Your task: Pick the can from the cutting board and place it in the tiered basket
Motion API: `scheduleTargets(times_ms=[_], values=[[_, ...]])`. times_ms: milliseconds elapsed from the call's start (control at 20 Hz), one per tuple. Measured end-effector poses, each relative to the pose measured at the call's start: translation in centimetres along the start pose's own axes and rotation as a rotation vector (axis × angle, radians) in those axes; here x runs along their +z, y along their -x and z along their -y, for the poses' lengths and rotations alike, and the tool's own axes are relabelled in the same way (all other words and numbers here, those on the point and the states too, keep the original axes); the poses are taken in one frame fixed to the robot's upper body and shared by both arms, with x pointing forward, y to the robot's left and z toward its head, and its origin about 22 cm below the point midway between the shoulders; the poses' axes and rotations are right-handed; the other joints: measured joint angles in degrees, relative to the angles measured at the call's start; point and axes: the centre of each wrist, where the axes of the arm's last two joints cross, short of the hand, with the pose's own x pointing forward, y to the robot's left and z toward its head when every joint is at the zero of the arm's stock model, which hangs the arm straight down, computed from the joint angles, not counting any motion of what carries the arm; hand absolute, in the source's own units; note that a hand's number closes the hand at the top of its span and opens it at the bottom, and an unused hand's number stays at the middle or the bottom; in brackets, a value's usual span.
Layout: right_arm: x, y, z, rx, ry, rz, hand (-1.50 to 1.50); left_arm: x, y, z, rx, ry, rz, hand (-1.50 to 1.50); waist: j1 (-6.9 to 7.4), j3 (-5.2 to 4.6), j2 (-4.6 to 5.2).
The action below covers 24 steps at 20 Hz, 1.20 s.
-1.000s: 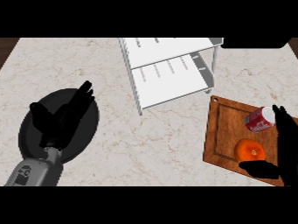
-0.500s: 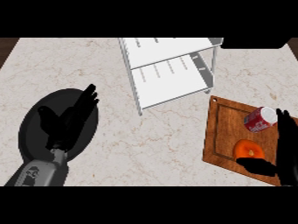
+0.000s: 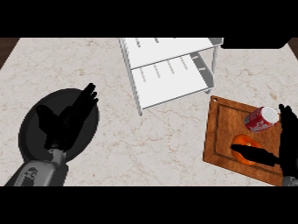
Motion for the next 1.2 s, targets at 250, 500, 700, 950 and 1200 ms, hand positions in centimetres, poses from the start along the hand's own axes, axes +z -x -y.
scheduleTargets(times_ms=[250, 500, 700, 950, 1200], values=[[-1.2, 0.7, -0.7, -0.021, 0.001, -0.008, -1.50, 0.0, -0.8, 0.0, 0.006, -0.005, 0.002, 0.00, 0.05, -0.01, -0.01], [-3.0, 2.0, -1.6, -0.044, 0.001, -0.025, -1.50, -0.4, -0.4, -0.2, 0.004, 0.003, 0.003, 0.00, 0.09, -0.06, -0.04], [-3.8, 1.9, -2.2, -0.047, 0.001, -0.031, -1.50, -0.2, -0.7, -0.1, 0.003, 0.001, 0.004, 0.00, 0.12, -0.08, -0.06], [-5.4, 1.7, -3.6, -0.053, -0.006, -0.029, -1.50, -0.3, -0.6, -0.6, 0.006, -0.003, 0.003, 0.00, 0.16, -0.25, -0.19], [-6.4, 2.2, -4.2, -0.056, -0.032, 0.019, 1.50, -0.3, -0.6, -0.3, 0.007, 0.004, 0.003, 0.00, 0.25, -0.61, -0.47]])
